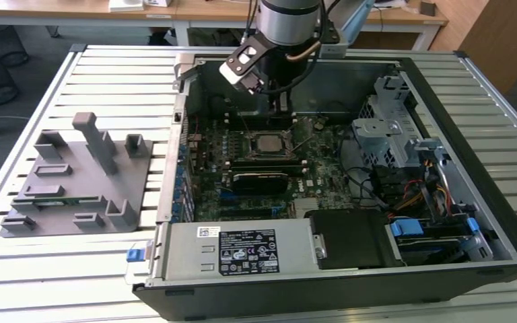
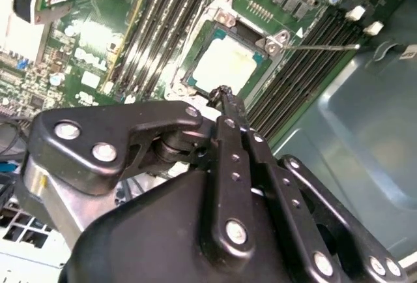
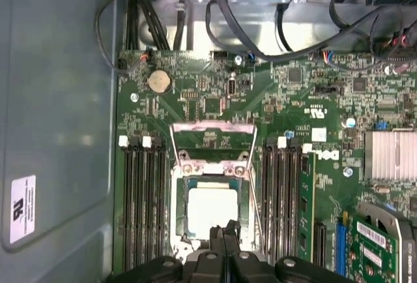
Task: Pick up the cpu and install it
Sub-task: 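Close the cpu cover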
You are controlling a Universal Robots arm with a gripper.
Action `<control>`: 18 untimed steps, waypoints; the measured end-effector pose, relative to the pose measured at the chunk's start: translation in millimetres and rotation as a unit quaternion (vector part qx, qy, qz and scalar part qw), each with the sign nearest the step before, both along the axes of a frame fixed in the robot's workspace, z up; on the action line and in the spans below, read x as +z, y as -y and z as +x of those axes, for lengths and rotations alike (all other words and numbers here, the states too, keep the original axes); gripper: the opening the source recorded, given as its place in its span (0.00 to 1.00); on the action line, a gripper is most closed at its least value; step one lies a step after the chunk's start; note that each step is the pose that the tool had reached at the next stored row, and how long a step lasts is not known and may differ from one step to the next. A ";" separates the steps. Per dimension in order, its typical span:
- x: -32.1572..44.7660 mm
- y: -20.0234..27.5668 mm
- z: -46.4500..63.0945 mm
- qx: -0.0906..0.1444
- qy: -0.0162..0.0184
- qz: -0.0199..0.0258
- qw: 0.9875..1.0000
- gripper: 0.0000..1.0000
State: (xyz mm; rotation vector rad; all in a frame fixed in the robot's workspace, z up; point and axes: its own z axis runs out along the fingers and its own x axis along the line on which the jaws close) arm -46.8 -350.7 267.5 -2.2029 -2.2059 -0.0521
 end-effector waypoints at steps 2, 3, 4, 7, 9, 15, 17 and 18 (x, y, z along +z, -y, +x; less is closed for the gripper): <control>0.0 0.0 1.9 0.000 0.000 0.000 1.000 0.11; 0.0 0.0 3.9 0.000 0.000 0.000 1.000 0.11; -0.1 0.0 6.6 0.000 0.000 0.000 1.000 0.11; 0.0 0.1 14.2 0.000 0.000 0.000 1.000 0.11; 0.0 0.2 15.7 0.000 0.000 0.000 1.000 0.11; 3.2 0.3 15.8 0.001 0.000 0.000 1.000 0.11; 3.3 0.4 15.8 0.001 0.000 0.000 1.000 0.11; 3.3 0.4 16.4 0.001 0.000 0.000 1.000 0.11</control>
